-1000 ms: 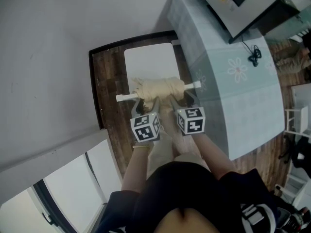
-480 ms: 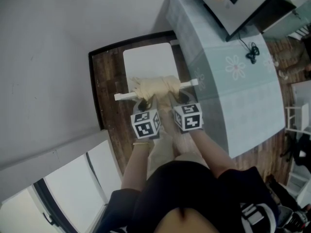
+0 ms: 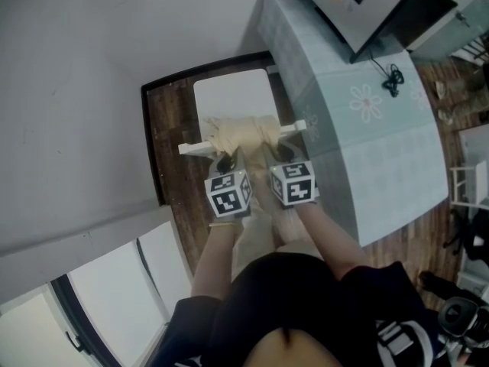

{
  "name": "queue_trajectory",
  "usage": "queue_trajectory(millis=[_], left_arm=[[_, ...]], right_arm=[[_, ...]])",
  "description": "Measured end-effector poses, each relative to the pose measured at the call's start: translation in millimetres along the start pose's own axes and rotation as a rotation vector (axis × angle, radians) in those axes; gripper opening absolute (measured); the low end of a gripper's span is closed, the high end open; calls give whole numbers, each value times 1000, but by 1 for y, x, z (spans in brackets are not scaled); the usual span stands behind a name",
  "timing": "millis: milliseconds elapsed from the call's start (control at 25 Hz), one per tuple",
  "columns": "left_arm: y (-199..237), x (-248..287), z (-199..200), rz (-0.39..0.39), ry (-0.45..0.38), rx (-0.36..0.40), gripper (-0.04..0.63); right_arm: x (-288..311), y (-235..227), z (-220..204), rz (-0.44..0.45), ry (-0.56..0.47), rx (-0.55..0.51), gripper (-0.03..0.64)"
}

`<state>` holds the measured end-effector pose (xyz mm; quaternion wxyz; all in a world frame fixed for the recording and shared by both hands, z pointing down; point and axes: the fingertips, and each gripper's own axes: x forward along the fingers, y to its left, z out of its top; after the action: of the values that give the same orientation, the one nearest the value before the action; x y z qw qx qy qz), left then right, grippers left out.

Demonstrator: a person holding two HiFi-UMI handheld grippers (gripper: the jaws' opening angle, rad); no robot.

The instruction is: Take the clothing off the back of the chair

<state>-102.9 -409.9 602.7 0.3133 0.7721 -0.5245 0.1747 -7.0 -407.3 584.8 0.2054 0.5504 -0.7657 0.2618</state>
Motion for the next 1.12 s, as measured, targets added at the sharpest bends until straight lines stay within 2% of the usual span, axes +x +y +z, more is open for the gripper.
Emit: queue_trajectory(millis=[1120], left_arm=[[-51, -90, -21, 28, -140, -20, 63]], right_arm=[[-104, 21, -16, 42, -125, -50, 83]])
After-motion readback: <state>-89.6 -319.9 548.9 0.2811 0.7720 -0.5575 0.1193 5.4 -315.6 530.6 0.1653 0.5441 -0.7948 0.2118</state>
